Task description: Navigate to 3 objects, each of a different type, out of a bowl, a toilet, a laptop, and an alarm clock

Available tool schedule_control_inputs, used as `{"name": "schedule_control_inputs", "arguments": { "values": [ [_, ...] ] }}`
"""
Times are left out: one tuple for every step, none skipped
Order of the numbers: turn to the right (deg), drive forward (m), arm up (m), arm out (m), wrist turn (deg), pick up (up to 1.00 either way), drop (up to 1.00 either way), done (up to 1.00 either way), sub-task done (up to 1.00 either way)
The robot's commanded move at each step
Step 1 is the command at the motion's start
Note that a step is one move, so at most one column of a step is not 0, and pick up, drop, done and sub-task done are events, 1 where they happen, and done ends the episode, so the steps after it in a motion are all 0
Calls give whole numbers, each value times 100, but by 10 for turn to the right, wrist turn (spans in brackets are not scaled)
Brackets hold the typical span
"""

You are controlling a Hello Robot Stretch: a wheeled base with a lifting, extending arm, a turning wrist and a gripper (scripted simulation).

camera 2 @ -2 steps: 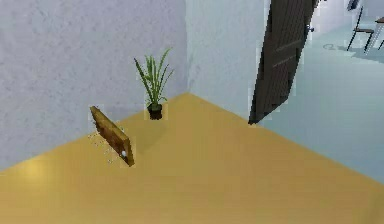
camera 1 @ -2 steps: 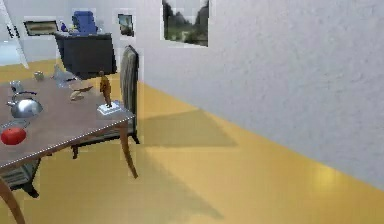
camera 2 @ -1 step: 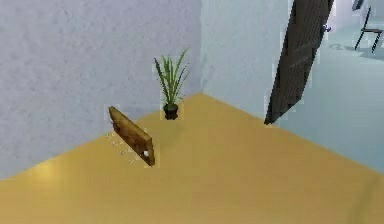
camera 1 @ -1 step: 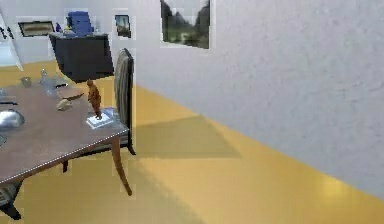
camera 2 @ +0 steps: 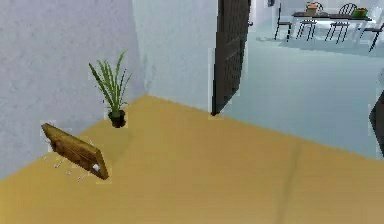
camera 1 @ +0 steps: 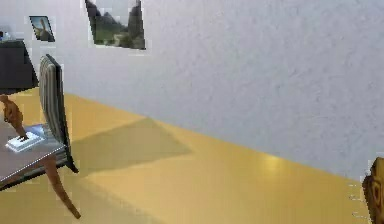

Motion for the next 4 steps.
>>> {"name": "schedule_control_inputs", "arguments": {
  "values": [
    [0, 100, 0, 0, 0, 0, 0, 0, 0],
    [-360, 0, 0, 0, 0, 0, 0, 0, 0],
    [0, 60, 0, 0, 0, 0, 0, 0, 0],
    [-450, 0, 0, 0, 0, 0, 0, 0, 0]
  ]
}}
